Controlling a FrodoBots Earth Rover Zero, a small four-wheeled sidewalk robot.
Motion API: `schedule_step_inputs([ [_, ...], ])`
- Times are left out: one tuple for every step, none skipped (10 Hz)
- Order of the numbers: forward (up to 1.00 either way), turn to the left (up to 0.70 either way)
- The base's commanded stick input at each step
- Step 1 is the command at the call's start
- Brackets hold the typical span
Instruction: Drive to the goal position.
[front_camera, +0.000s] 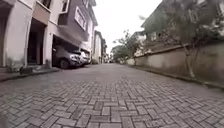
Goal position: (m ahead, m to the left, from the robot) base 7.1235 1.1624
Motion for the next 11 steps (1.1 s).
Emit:
schedule_step_inputs([
  [0.70, 0.00],
  [0.70, 0.00],
  [0.70, 0.00],
  [0.70, 0.00],
  [0.70, 0.00],
  [0.70, 0.00],
  [0.70, 0.00],
  [0.70, 0.00],
  [0.70, 0.00],
  [0.70, 0.00],
  [0.70, 0.00],
])
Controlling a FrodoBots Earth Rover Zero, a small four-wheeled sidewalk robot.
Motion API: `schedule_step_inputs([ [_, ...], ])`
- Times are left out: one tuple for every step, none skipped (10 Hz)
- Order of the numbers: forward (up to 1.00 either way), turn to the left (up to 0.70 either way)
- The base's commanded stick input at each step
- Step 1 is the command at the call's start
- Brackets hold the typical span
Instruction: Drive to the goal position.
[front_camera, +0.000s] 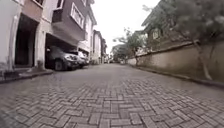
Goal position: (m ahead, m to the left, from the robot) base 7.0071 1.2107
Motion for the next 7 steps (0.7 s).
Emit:
schedule_step_inputs([
  [0.70, 0.00],
  [0.70, 0.00],
  [0.70, 0.00],
  [0.70, 0.00],
  [0.70, 0.00],
  [0.70, 0.00],
  [0.70, 0.00],
])
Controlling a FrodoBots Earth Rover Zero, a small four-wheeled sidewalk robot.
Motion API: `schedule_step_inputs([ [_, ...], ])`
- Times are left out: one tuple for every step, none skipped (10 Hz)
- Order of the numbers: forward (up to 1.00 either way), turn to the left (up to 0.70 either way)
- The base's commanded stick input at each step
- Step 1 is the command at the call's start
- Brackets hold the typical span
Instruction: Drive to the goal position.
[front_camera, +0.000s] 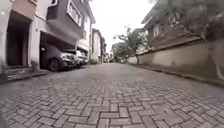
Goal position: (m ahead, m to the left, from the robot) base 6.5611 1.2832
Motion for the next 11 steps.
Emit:
schedule_step_inputs([
  [0.70, 0.00],
  [0.70, 0.00],
  [0.70, 0.00],
  [0.70, 0.00],
  [0.70, 0.00],
  [0.70, 0.00],
  [0.70, 0.00],
  [0.70, 0.00],
  [0.70, 0.00],
  [0.70, 0.00],
  [0.70, 0.00],
])
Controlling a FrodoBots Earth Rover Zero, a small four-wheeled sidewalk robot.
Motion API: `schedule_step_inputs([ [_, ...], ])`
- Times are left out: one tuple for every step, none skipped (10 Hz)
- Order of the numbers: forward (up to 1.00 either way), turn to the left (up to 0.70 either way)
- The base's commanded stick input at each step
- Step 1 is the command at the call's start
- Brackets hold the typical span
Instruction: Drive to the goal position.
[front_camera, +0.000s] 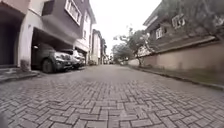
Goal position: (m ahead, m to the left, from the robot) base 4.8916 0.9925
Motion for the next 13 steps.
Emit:
schedule_step_inputs([
  [0.70, 0.00],
  [0.70, 0.00],
  [0.70, 0.00],
  [0.70, 0.00],
  [0.70, 0.00],
  [0.70, 0.00],
  [0.70, 0.00],
  [0.70, 0.00],
  [0.70, 0.00],
  [0.70, 0.00],
  [0.70, 0.00],
  [0.70, 0.00],
  [0.70, 0.00],
])
